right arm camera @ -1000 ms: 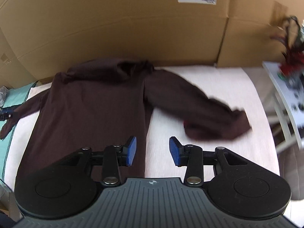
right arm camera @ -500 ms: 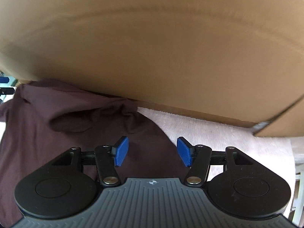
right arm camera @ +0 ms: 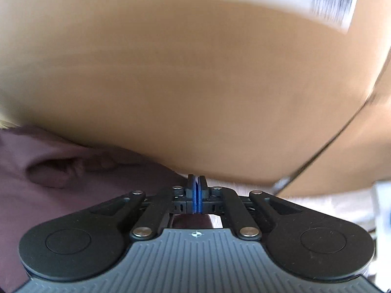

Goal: Fold clothes

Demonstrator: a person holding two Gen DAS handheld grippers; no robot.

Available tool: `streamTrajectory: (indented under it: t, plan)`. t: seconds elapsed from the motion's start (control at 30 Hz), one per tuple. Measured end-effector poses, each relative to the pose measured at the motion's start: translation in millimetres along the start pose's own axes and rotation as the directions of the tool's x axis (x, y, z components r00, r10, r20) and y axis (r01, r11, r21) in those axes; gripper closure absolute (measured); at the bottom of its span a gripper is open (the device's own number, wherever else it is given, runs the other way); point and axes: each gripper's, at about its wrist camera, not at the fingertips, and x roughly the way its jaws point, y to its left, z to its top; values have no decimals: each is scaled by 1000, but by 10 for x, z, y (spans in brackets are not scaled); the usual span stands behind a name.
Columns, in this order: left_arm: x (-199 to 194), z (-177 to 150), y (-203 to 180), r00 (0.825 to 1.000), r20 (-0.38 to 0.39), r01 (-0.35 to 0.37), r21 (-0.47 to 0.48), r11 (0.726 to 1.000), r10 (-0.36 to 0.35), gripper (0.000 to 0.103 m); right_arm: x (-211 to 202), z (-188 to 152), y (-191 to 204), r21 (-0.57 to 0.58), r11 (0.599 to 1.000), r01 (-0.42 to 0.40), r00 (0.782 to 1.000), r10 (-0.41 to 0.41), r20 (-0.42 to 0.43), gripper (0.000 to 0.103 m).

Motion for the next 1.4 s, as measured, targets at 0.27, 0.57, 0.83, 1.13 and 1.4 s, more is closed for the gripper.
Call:
streamTrajectory:
  t: [0.27, 0.57, 0.83, 1.13, 1.4]
  plan:
    - [-659, -195, 262, 993, 109, -31, -25, 999, 34, 31, -511, -97, -137, 131, 986, -106, 994, 100, 52, 82]
    - [-871, -870, 745, 983, -4, -184, 44, 982, 184, 18, -1231, 112, 815, -73, 906, -418, 903, 423, 78, 66]
    - [-1036, -1371, 1405, 967, 18, -254, 52, 966, 253, 10, -1544, 376, 1687, -298, 802, -517, 839, 544, 9, 62]
    - [-915, -1564, 1837, 998, 15, -69, 161, 985, 67, 4, -1369, 450, 2603, -284, 799, -531, 841, 539, -55, 58]
    - [-758, -1623, 1847, 1000, -19, 21, 246, 969, -17, 36, -821, 552, 3294, -398, 822, -408, 911, 394, -121, 48]
